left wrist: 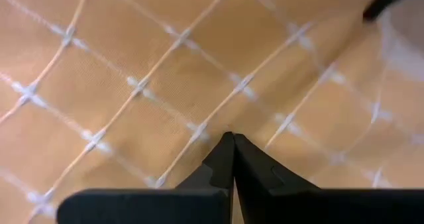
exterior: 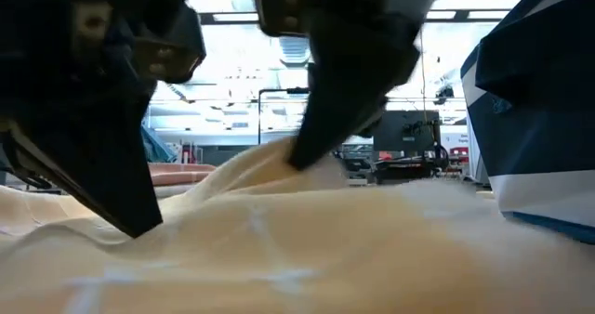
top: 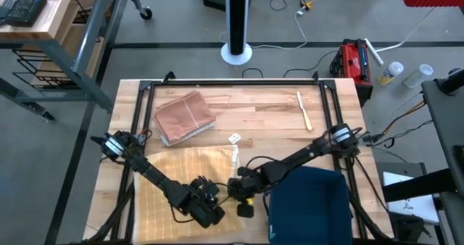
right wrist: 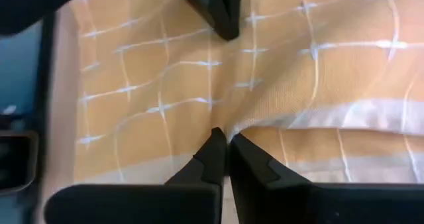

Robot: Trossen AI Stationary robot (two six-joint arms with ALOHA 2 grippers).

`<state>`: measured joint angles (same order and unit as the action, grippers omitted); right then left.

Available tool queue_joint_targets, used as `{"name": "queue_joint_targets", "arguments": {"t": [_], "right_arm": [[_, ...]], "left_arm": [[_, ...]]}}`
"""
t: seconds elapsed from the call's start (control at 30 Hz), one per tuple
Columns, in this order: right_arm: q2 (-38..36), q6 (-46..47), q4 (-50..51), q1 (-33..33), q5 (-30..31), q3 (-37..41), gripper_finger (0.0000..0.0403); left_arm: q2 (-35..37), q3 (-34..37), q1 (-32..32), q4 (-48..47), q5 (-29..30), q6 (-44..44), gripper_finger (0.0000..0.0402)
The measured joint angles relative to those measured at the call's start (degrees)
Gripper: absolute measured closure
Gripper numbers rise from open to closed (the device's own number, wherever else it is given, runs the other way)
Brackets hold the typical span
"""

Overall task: Fold towel
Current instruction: Fold the yellow towel

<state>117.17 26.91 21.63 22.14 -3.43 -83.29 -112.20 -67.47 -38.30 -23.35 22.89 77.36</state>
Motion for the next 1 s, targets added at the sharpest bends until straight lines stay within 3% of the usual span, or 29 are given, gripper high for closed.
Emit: {"name": "queue_joint_targets", "arguments": {"t": [0.3, 0.37, 0.5, 0.57, 0.77, 1.0], "right_arm": [[-0.90, -1.04, 15.48, 1.00, -4.16, -2.01, 0.0310], [-0.93, -1.70, 17.44, 1.02, -1.18, -2.98, 0.0292], [-0.83, -2.60, 13.80, 0.91, 14.33, -3.31, 0.0273], [0.05, -2.98, 9.95, 0.18, 16.44, -3.02, 0.0273], [5.00, -3.94, 3.38, -0.11, 13.47, -2.54, 0.0300], [6.19, -2.44, 14.07, -1.00, 17.47, -3.02, 0.0354]], "left_arm": [[-0.04, -3.01, 0.21, -0.37, 1.12, -5.29, 0.0401], [0.06, -2.65, 0.36, 0.01, 1.45, -5.23, 0.0401], [-0.75, -0.57, 1.03, 0.24, 1.03, -3.21, 0.0401], [-0.75, 0.24, 1.61, 0.90, -0.44, -1.04, 0.0401], [-0.61, 0.62, 1.72, 1.12, -0.40, -0.22, 0.0401], [-0.63, 0.98, 1.88, 0.99, -0.95, -0.16, 0.0401]]}}
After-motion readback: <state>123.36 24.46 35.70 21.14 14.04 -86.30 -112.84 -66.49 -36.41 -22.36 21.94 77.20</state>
